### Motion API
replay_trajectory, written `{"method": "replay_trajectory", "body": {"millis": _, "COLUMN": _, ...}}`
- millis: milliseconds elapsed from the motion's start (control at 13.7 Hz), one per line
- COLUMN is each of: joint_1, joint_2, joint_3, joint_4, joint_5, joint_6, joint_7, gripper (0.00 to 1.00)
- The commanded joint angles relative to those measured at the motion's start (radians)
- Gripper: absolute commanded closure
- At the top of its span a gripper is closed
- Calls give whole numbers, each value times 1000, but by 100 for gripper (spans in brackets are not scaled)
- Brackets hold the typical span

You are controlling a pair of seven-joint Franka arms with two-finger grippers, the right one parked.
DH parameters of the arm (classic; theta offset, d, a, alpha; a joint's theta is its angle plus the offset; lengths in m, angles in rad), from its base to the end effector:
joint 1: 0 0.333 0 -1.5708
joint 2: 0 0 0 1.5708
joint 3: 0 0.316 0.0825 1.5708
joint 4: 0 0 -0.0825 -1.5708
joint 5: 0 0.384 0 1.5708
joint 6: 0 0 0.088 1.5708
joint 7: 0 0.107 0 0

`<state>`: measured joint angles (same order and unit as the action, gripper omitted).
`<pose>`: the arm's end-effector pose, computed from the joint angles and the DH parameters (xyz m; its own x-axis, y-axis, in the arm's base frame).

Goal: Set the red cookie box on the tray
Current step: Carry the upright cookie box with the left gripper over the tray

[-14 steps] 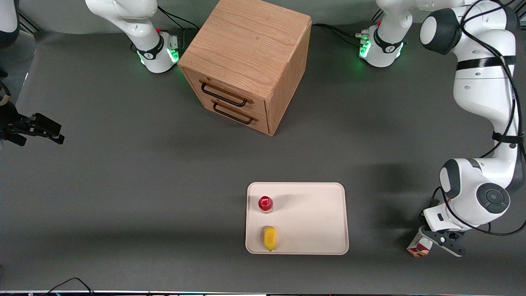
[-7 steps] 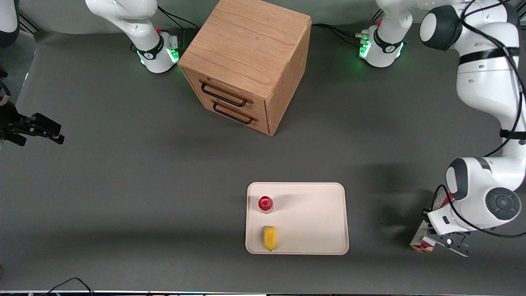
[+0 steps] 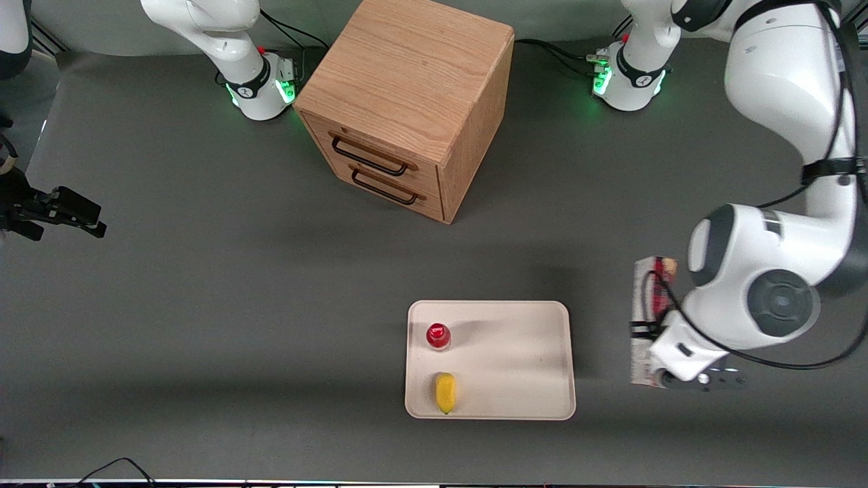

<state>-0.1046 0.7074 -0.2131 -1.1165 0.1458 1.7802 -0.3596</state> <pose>0.7226 -0.1754 0.3994 0.9980 0.0574 -0.0268 0.0570 -0.9983 -0.0141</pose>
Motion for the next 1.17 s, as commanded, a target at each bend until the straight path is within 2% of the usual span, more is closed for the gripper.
{"method": "replay_trajectory", "body": {"millis": 0, "joint_1": -67, "joint_2": 39, "joint_3": -16, "joint_4": 18, "joint_5": 17, "joint_6": 95, "joint_7": -194, "gripper": 100}}
{"method": "replay_trajectory", "body": {"millis": 293, "joint_1": -153, "joint_2": 159, "joint_3": -6, "joint_4": 18, "joint_5": 102, "joint_6": 257, "joint_7": -329, "gripper": 100}}
{"method": "replay_trajectory", "body": {"millis": 585, "joint_1": -158, "joint_2": 216, "joint_3": -8, "joint_4": 18, "joint_5": 167, "joint_6": 307, "joint_7": -320, "gripper": 100}}
{"method": "replay_trajectory", "body": {"millis": 1098, "joint_1": -153, "joint_2": 230, "joint_3": -8, "joint_4": 20, "joint_5": 179, "joint_6": 334, "joint_7": -317, "gripper": 100}}
